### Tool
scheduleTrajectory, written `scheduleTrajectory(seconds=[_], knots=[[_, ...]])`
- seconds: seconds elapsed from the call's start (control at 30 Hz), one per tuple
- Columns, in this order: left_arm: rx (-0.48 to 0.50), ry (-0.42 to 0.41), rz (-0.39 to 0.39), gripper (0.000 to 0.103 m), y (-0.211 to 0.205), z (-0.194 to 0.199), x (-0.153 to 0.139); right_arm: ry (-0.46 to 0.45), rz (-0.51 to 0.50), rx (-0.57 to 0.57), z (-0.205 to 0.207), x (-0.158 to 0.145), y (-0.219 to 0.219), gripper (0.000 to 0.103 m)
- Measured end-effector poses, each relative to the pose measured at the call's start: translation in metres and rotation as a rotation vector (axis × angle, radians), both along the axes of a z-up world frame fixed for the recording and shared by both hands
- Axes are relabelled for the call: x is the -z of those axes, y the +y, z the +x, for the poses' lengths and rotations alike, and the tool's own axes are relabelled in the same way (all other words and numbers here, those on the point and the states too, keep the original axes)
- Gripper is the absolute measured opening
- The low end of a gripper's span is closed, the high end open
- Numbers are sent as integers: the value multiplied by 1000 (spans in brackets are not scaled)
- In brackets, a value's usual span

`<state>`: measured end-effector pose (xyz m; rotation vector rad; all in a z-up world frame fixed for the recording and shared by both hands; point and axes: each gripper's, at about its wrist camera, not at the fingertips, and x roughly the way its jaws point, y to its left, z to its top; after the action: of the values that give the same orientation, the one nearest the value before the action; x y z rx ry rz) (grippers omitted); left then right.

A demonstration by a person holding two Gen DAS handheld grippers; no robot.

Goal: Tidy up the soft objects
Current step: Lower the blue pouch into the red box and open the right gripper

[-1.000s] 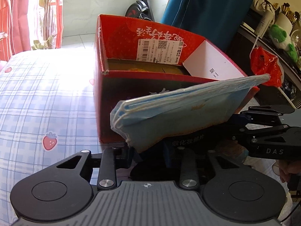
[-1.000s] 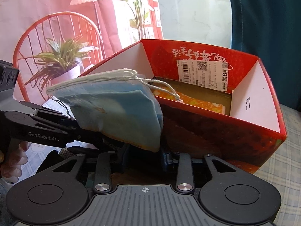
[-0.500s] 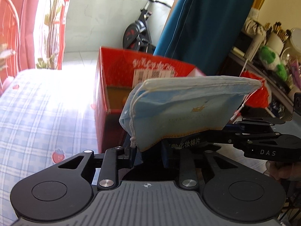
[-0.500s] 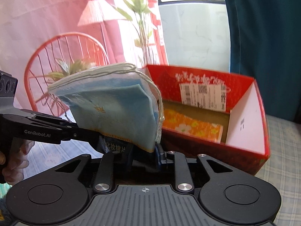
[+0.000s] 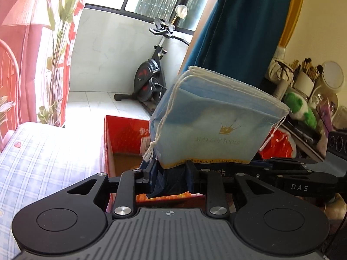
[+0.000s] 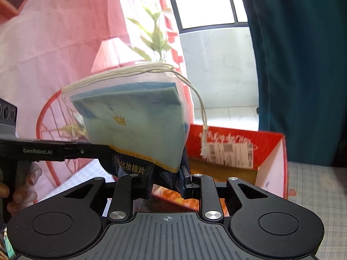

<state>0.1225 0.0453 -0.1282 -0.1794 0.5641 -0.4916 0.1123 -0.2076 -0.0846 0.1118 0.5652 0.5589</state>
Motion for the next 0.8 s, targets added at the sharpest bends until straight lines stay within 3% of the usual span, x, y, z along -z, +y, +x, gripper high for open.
scheduleTrajectory(seconds=[0.2, 0.43, 0.57, 0.8], knots=[[1, 78, -25, 29, -7, 35, 8, 29, 2, 31, 29, -3, -3, 22], [6, 221, 17, 29, -23, 76, 44, 184, -31, 83, 69, 30, -4, 22], [0, 350, 4, 29, -40, 104, 66, 284, -66, 117, 86, 51, -8, 22], [42, 463, 41, 29, -64, 129, 94, 398, -156, 137, 101, 74, -20, 23]])
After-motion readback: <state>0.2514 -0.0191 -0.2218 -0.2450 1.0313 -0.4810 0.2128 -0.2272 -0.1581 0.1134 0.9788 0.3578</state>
